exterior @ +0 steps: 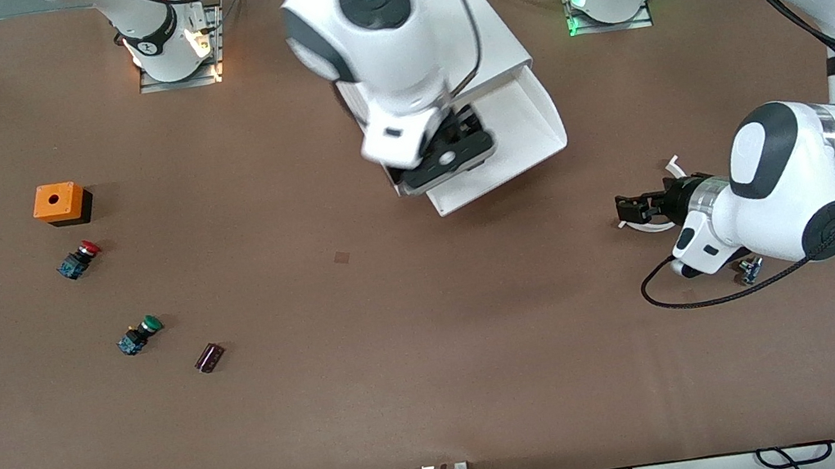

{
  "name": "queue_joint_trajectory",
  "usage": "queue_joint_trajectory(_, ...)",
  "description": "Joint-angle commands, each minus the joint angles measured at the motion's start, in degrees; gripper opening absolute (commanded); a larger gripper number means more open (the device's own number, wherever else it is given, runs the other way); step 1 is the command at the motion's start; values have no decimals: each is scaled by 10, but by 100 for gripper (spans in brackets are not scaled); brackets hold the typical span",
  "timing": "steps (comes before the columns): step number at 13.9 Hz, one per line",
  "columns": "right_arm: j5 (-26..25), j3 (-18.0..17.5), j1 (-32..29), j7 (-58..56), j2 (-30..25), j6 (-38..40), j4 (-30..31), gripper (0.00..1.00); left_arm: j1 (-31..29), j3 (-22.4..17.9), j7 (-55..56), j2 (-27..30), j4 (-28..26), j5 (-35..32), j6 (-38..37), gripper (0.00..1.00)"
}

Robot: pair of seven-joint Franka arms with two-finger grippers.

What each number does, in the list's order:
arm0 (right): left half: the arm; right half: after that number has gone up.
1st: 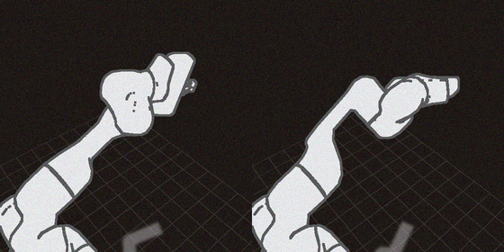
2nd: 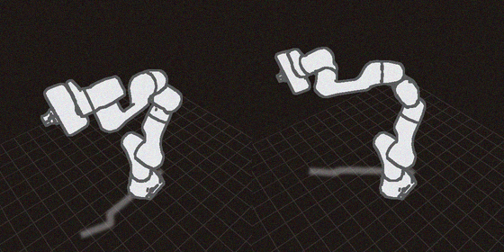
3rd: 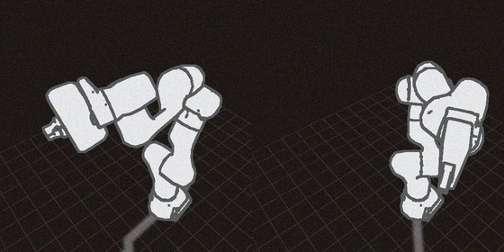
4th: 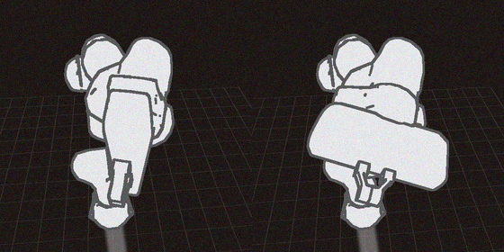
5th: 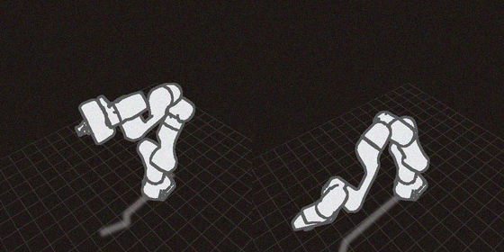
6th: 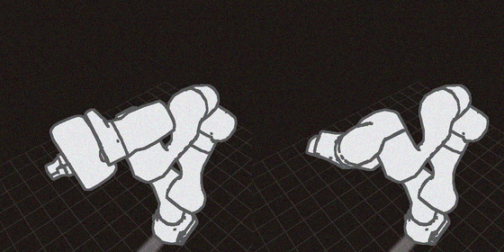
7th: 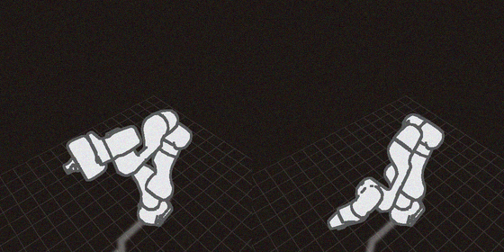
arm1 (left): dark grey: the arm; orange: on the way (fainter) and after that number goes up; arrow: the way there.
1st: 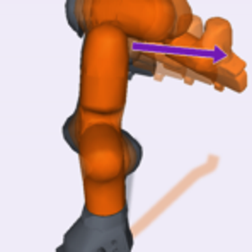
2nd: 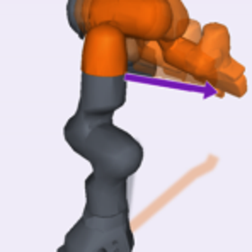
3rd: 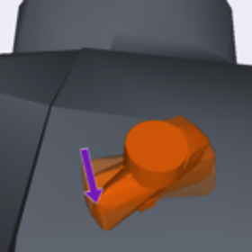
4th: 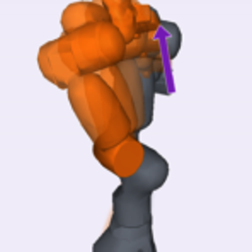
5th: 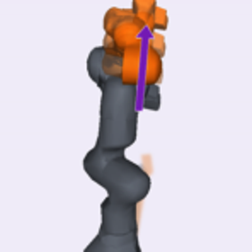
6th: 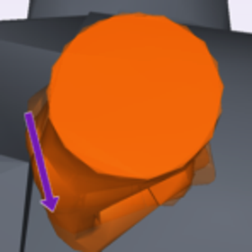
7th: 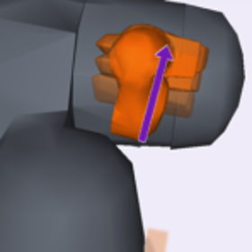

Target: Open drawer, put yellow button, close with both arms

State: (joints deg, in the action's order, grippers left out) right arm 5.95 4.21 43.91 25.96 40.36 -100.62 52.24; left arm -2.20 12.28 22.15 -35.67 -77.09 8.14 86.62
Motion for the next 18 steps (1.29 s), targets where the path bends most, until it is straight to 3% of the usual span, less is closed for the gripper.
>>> queue_joint_trajectory(1, 4, -11, -88, -31, -8, 25, 1, 100, 23, 5, 11, 26, 4, -18, 32, 100)
queue_joint_trajectory(7, 5, -4, -268, -127, -14, 85, 1, 100, 101, 10, 200, 53, -24, -43, 142, 100)
queue_joint_trajectory(10, 10, -6, -338, -181, -18, 112, 1, 100, 134, 26, 242, 92, -97, -43, 215, 100)
queue_joint_trajectory(13, 6, -4, -370, -202, -41, 142, 2, 100, 156, 27, 262, 128, -178, -44, 283, 100)
queue_joint_trajectory(18, 4, -10, -426, -227, -186, 125, 156, 100, 172, 40, 265, 142, -221, -43, 296, 100)
